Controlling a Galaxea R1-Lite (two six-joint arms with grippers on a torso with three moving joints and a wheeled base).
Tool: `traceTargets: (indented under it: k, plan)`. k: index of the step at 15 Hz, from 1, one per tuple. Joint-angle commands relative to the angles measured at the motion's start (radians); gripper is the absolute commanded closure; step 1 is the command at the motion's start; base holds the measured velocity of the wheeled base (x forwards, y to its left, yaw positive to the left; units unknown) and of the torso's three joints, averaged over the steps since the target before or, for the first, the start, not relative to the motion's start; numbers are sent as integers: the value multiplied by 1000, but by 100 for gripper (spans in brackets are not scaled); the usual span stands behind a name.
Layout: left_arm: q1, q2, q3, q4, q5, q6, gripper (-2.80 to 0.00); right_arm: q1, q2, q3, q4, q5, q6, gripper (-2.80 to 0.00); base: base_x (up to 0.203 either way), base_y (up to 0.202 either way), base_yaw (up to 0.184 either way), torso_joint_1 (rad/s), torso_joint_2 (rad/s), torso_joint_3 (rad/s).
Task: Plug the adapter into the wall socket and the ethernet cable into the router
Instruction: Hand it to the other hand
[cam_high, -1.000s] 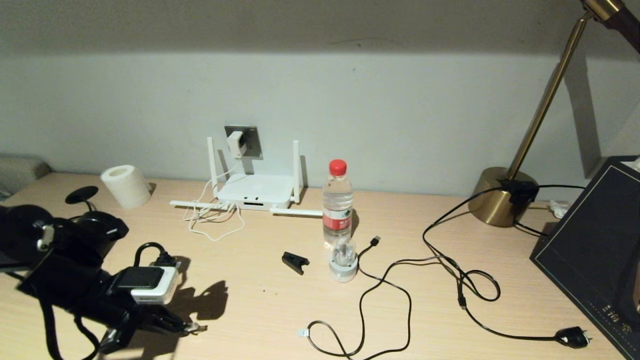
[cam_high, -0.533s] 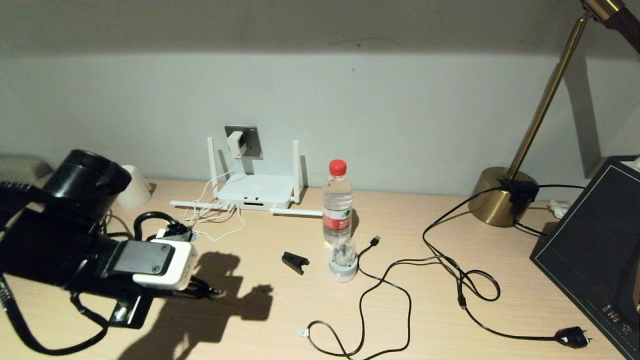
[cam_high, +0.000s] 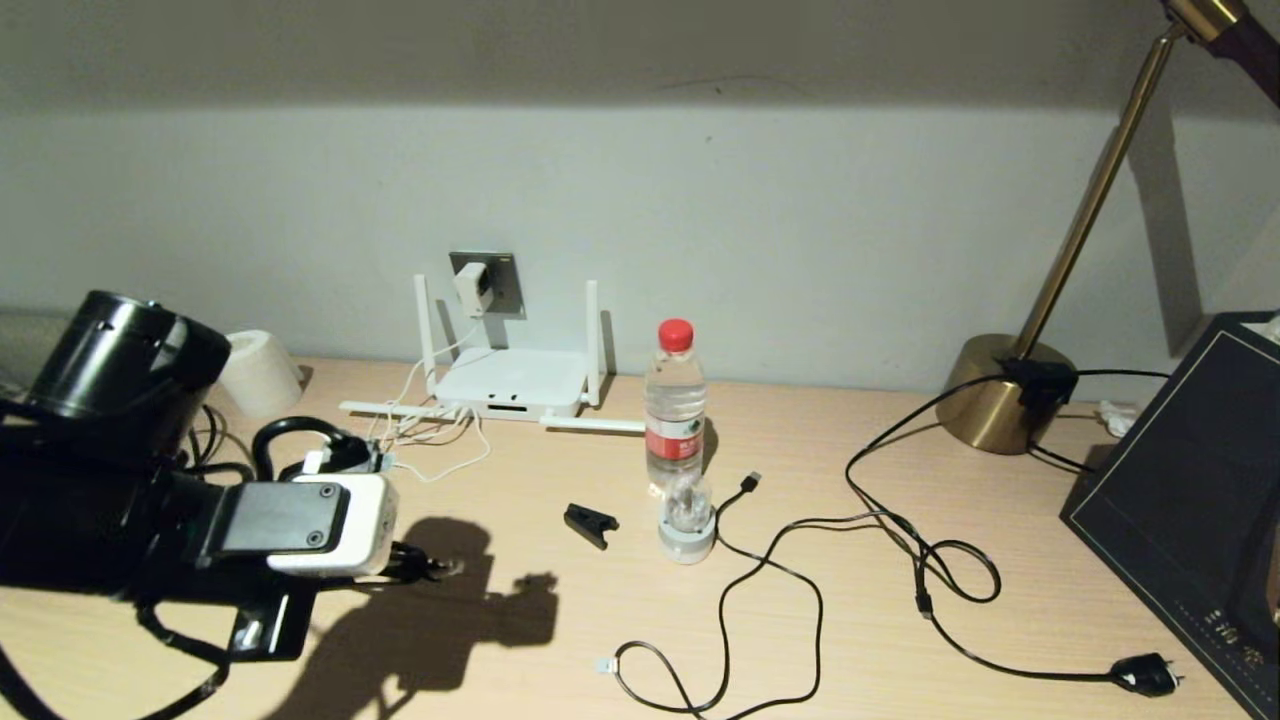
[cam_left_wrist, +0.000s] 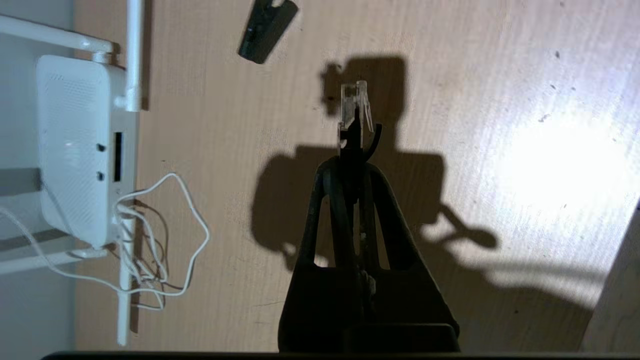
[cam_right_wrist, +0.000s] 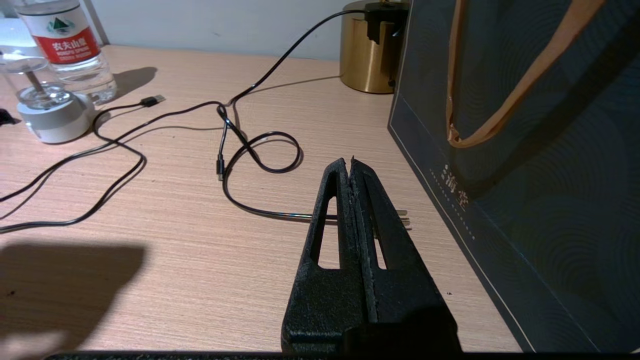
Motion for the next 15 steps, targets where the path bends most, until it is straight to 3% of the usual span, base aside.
traceTargets:
  k: [1,4,6,8,11,13,15]
  plan:
    - [-1,-22,16,-30,-3,0,0,0,1,35,1,0,-1,0,0,0,0,0,0,0]
    - [-12,-13,17,-114,-2,0,0,0,5,-28,-10,-2,10,0,0,0,0,0,0,0]
    - [-26,-15,0,-120,-3,-1,0,1,94,-224,13,35,77,0,0,0,0,0,0,0]
    - [-54,-18,-44,-138,-2,0,0,1,292,-391,40,187,159,0,0,0,0,0,0,0]
    - [-89,-34,-77,-139,-2,0,0,2,610,-552,79,517,232,0,0,0,0,0,0,0]
    - [-92,-48,-76,-140,-2,-3,0,17,810,-623,90,626,250,0,0,0,0,0,0,0]
    - [-100,-51,-77,-140,-2,-18,0,89,998,-700,87,686,267,0,0,0,0,0,0,0]
